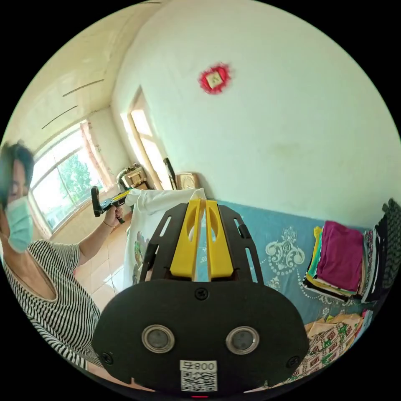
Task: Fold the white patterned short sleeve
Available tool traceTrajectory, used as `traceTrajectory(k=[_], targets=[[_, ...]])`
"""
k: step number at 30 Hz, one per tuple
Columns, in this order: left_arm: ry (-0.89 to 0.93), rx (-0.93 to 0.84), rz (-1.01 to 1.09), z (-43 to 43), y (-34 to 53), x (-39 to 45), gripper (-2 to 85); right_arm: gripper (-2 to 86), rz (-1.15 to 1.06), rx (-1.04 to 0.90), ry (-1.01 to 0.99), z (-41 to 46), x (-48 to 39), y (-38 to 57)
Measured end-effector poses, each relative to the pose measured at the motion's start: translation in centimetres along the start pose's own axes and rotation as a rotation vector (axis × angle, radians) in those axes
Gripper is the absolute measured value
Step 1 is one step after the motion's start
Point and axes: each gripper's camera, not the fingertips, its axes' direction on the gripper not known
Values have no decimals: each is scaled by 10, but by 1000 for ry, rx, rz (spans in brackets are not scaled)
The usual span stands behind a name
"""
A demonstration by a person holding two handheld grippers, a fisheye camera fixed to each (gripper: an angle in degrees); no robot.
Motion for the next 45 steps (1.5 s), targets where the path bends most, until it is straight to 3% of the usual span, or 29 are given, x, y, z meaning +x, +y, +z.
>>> traceTrajectory(k=[4, 7, 13, 21, 31, 45], targets=[[136, -397, -194, 218, 28, -34, 9, 4, 322, -251, 116, 161, 168, 16], [115, -634, -240, 315, 79, -42, 12, 2, 567, -430, 132, 238, 263, 81], [239, -781, -345, 350, 182, -72, 31, 2, 662, -593, 34, 280, 299, 219], [428, -990, -603, 307, 297, -99, 76, 17, 704, -651, 39, 229, 252, 309], [751, -991, -1060, 342, 405, -117, 86, 51, 986, -606, -70, 175, 240, 423], [839, -866, -1100, 389, 411, -133, 23, 57, 1187, -509, -271, 176, 239, 519]])
